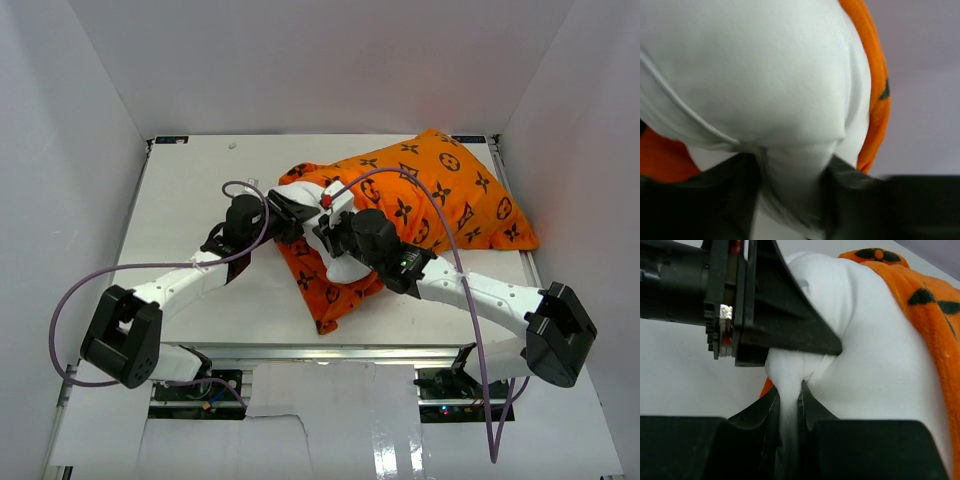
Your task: Remove the pillowcase from the pillow
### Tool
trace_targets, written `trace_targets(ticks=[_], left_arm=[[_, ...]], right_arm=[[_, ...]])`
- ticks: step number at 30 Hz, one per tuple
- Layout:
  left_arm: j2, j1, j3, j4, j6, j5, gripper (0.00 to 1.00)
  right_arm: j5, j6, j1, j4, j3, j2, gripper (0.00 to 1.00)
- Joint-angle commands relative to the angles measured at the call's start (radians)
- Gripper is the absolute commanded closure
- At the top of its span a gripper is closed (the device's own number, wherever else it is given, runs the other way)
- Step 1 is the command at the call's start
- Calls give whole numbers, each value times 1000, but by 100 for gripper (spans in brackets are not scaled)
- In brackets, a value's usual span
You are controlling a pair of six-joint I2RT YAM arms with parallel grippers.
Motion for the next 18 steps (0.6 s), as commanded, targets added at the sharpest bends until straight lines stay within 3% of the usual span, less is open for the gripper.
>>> trace_targets(ticks=[1,2,3,5,7,9,14,18], left_arm=[[54,-34,35,99,-18,48,58],[61,-33,6,162,-32,71,76],[65,-31,-14,197,-44,81,100],[64,-21,-47,256,-67,87,100],[50,-4,-85,261,-87,56,100],[12,9,-113,259,-64,16,100],[-85,39,-119,158,3,-39,100],[-120,49,-87,66,68,-60,100]], right_arm=[[-70,18,35,216,17,-8,92],[-96,16,35,204,29,-2,92],[-102,11,36,191,37,1,92],[-107,11,36,151,54,-1,91],[-110,5,36,102,68,-7,62],[-107,2,36,-16,97,-27,39],[-59,-7,23,-208,126,-162,19],[46,-50,10,-293,175,-209,19]])
